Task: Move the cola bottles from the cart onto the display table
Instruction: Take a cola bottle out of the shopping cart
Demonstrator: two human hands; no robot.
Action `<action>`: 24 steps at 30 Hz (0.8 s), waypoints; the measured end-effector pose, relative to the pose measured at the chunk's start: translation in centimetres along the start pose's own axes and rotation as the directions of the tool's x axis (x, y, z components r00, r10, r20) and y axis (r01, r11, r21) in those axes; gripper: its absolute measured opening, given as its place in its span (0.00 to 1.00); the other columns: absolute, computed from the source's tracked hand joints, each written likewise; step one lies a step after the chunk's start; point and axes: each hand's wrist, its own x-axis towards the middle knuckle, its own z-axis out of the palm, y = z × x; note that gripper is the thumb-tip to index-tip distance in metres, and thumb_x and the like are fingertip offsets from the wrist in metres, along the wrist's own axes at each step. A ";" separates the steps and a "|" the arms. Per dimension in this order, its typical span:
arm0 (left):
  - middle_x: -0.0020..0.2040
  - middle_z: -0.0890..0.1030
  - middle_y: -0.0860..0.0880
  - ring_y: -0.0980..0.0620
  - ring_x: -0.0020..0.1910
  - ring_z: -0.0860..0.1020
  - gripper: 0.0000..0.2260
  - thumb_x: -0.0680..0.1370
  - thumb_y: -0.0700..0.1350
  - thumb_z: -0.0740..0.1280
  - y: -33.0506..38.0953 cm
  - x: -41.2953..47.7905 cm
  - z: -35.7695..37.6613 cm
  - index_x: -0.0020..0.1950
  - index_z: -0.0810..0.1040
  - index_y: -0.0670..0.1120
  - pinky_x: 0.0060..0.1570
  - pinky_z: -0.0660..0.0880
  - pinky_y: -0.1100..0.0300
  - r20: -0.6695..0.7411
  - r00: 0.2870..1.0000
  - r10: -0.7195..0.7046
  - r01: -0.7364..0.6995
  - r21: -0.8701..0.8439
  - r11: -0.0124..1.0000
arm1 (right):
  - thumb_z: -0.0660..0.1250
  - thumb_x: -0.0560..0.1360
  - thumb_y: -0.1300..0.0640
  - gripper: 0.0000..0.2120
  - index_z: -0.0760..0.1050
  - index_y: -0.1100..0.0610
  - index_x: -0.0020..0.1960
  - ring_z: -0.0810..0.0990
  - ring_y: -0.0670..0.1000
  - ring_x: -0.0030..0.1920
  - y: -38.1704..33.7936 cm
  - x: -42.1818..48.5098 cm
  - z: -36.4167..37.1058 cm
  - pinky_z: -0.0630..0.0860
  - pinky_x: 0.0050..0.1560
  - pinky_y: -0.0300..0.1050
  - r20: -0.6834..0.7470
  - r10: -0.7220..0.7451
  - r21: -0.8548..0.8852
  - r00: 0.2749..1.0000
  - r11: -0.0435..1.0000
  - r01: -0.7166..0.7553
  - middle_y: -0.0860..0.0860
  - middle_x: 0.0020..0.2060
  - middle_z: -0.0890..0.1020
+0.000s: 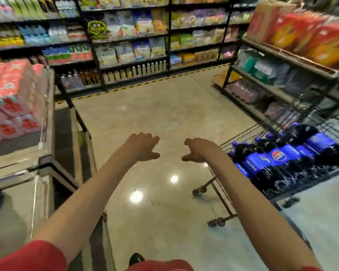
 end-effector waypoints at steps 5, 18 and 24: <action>0.65 0.75 0.47 0.44 0.63 0.75 0.24 0.82 0.60 0.63 11.4 1.7 -1.3 0.73 0.67 0.49 0.55 0.72 0.51 -0.018 0.991 0.131 -0.131 -0.064 0.989 | 0.69 0.78 0.44 0.29 0.67 0.59 0.72 0.75 0.59 0.66 9.8 -7.5 2.9 0.74 0.61 0.51 0.029 0.138 0.086 0.990 0.986 -0.140 0.58 0.68 0.75; 0.60 0.78 0.48 0.45 0.60 0.77 0.19 0.80 0.58 0.65 31.5 4.2 -1.5 0.66 0.72 0.49 0.50 0.71 0.54 -0.045 0.946 0.321 -0.324 -0.108 0.940 | 0.69 0.78 0.44 0.24 0.71 0.58 0.66 0.79 0.60 0.57 26.4 -21.1 11.2 0.78 0.56 0.54 0.062 0.330 0.226 0.942 0.915 -0.335 0.57 0.60 0.79; 0.58 0.79 0.50 0.48 0.55 0.75 0.17 0.80 0.57 0.65 35.1 7.3 -1.9 0.64 0.73 0.50 0.45 0.66 0.56 -0.043 0.946 0.321 -0.324 -0.123 0.938 | 0.67 0.80 0.44 0.27 0.68 0.58 0.72 0.78 0.58 0.62 29.4 -21.3 11.6 0.75 0.55 0.52 -0.003 0.348 0.276 0.938 0.901 -0.334 0.56 0.64 0.78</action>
